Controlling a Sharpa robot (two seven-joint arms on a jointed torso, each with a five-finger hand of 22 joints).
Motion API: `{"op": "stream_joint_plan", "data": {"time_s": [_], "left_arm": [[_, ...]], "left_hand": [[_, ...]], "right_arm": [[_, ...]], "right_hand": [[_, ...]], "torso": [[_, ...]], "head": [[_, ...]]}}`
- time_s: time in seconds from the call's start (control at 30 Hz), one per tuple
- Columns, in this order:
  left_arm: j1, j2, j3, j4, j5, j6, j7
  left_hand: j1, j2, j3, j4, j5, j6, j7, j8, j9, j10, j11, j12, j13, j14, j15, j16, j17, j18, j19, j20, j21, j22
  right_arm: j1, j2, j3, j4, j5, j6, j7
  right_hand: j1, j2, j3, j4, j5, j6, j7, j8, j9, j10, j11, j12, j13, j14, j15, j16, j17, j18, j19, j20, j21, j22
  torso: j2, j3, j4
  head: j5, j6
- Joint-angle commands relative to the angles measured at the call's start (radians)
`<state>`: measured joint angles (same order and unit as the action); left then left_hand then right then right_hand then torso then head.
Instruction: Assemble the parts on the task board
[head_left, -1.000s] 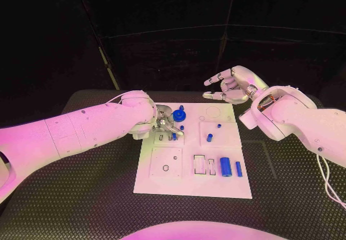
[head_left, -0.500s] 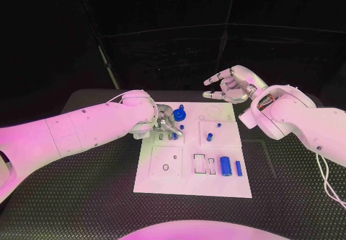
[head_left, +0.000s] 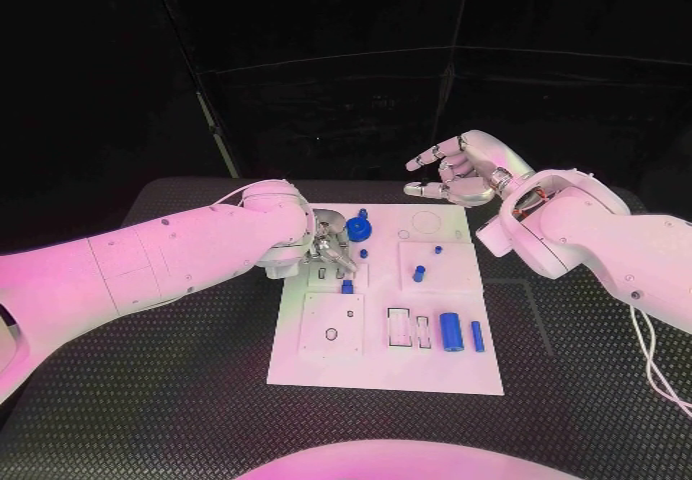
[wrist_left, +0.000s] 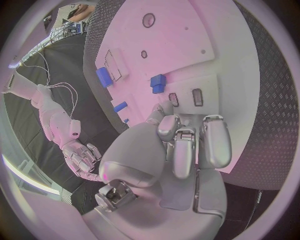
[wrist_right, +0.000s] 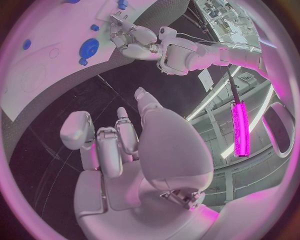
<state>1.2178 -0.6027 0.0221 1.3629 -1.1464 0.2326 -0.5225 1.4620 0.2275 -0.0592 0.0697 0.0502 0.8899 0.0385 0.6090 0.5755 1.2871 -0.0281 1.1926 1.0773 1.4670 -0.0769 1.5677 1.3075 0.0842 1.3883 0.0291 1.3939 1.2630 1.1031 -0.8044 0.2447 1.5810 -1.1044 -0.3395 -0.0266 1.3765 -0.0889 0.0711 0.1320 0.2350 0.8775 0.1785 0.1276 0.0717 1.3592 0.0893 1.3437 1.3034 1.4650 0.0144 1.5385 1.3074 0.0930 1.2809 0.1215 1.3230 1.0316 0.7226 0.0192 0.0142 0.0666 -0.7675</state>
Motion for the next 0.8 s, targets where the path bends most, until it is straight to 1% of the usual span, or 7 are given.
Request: {"op": "stream_joint_plan", "data": {"time_s": [0.03, 0.23, 0.27, 0.37, 0.4, 0.5, 0.8], "left_arm": [[0.0, -0.01, 0.0, 0.011, 0.037, -0.005, -0.006], [-0.001, -0.024, 0.0, 0.024, 0.046, -0.025, -0.005], [-0.002, -0.025, 0.0, 0.025, 0.047, -0.027, -0.005], [-0.002, -0.028, 0.0, 0.028, 0.048, -0.034, -0.004], [-0.002, -0.029, 0.0, 0.029, 0.048, -0.037, -0.004], [-0.003, -0.034, 0.0, 0.033, 0.048, -0.048, -0.002], [-0.005, -0.062, 0.0, 0.058, 0.065, -0.094, 0.009]], "left_hand": [[0.0, -0.017, 0.059, -0.012, 0.001, -0.003, 0.008, -0.008, 0.001, -0.003, 0.004, -0.009, -0.003, 0.104, -0.002, 0.003, 0.263, -0.016, -0.008, 0.003, -0.005, 0.0], [-0.05, -0.072, 0.184, -0.019, -0.001, 0.002, 0.011, -0.016, 0.008, -0.003, 0.006, -0.018, -0.009, 0.104, 0.001, 0.003, 0.263, -0.015, -0.01, 0.007, -0.007, 0.0], [-0.071, -0.093, 0.233, -0.019, -0.001, 0.003, 0.01, -0.017, 0.011, -0.003, 0.007, -0.019, -0.011, 0.104, 0.002, 0.003, 0.263, -0.015, -0.01, 0.008, -0.008, 0.001], [-0.071, -0.093, 0.233, -0.019, -0.001, 0.003, 0.01, -0.017, 0.011, -0.003, 0.007, -0.019, -0.011, 0.104, 0.002, 0.003, 0.263, -0.015, -0.01, 0.008, -0.008, 0.001], [-0.124, -0.144, 0.361, -0.015, 0.0, 0.007, 0.01, -0.015, 0.022, 0.001, 0.007, -0.02, -0.01, 0.104, 0.003, 0.003, 0.263, -0.015, -0.01, 0.009, -0.01, 0.002], [-0.168, -0.19, 0.449, -0.013, -0.004, 0.008, 0.011, -0.013, 0.033, 0.003, 0.008, -0.02, -0.01, 0.104, 0.005, 0.003, 0.263, -0.014, -0.009, 0.009, -0.011, 0.005], [-0.24, -0.246, 0.564, -0.003, -0.003, 0.008, 0.011, -0.004, 0.052, -0.001, 0.008, -0.031, -0.022, 0.104, 0.003, 0.003, 0.263, -0.013, -0.013, 0.009, -0.018, 0.0]], "right_arm": [[0.002, 0.002, 0.001, 0.002, -0.009, 0.006, 0.006], [0.002, 0.001, 0.001, -0.003, -0.011, 0.004, 0.007], [0.002, 0.001, 0.001, -0.004, -0.011, 0.004, 0.007], [0.002, 0.001, 0.001, -0.005, -0.011, 0.004, 0.007], [0.002, 0.001, 0.001, -0.005, -0.011, 0.004, 0.007], [0.002, 0.0, 0.001, -0.006, -0.011, 0.004, 0.007], [0.002, 0.0, 0.001, -0.011, -0.017, 0.027, 0.004]], "right_hand": [[0.011, -0.002, -0.002, -0.006, 0.003, -0.004, -0.002, 0.004, -0.001, -0.004, 0.0, -0.006, -0.001, 0.084, -0.001, -0.005, 0.176, 0.013, -0.009, -0.001, -0.006, -0.001], [0.011, -0.002, -0.002, -0.006, 0.003, -0.004, -0.003, 0.004, -0.001, -0.003, 0.0, -0.005, 0.0, 0.084, -0.001, -0.006, 0.175, 0.014, -0.01, -0.001, -0.006, -0.002], [0.011, -0.002, -0.002, -0.005, 0.004, -0.004, -0.003, 0.004, -0.001, -0.003, 0.0, -0.005, -0.001, 0.084, -0.001, -0.006, 0.175, 0.014, -0.01, -0.001, -0.007, -0.003], [0.01, -0.002, -0.003, -0.005, 0.004, -0.004, -0.003, 0.004, -0.001, -0.003, 0.0, -0.005, -0.001, 0.084, -0.001, -0.006, 0.174, 0.014, -0.01, -0.001, -0.007, -0.003], [0.01, -0.002, -0.003, -0.005, 0.004, -0.004, -0.003, 0.004, -0.001, -0.003, 0.0, -0.005, -0.001, 0.084, -0.001, -0.006, 0.174, 0.014, -0.01, -0.001, -0.007, -0.003], [0.01, -0.002, -0.003, -0.005, 0.004, -0.004, -0.003, 0.004, -0.001, -0.003, 0.0, -0.005, -0.001, 0.084, -0.001, -0.006, 0.174, 0.014, -0.01, -0.001, -0.007, -0.003], [0.038, 0.018, 0.011, -0.024, 0.012, 0.032, -0.011, 0.028, 0.004, 0.0, -0.008, -0.001, 0.002, 0.085, -0.008, -0.006, 0.177, 0.013, -0.007, -0.006, -0.008, -0.002]], "torso": [[-0.001, -0.0002, 0.0015], [-0.001, -0.0004, 0.0009], [-0.001, -0.0001, 0.0007], [-0.001, -0.0002, -0.0006], [-0.001, -0.0004, -0.0005], [-0.001, -0.0008, -0.0008], [0.001, -0.0015, 0.0002]], "head": [[-0.001, 0.001], [0.001, 0.003], [0.001, 0.004], [0.002, 0.005], [0.002, 0.006], [0.002, 0.006], [0.001, 0.011]]}}
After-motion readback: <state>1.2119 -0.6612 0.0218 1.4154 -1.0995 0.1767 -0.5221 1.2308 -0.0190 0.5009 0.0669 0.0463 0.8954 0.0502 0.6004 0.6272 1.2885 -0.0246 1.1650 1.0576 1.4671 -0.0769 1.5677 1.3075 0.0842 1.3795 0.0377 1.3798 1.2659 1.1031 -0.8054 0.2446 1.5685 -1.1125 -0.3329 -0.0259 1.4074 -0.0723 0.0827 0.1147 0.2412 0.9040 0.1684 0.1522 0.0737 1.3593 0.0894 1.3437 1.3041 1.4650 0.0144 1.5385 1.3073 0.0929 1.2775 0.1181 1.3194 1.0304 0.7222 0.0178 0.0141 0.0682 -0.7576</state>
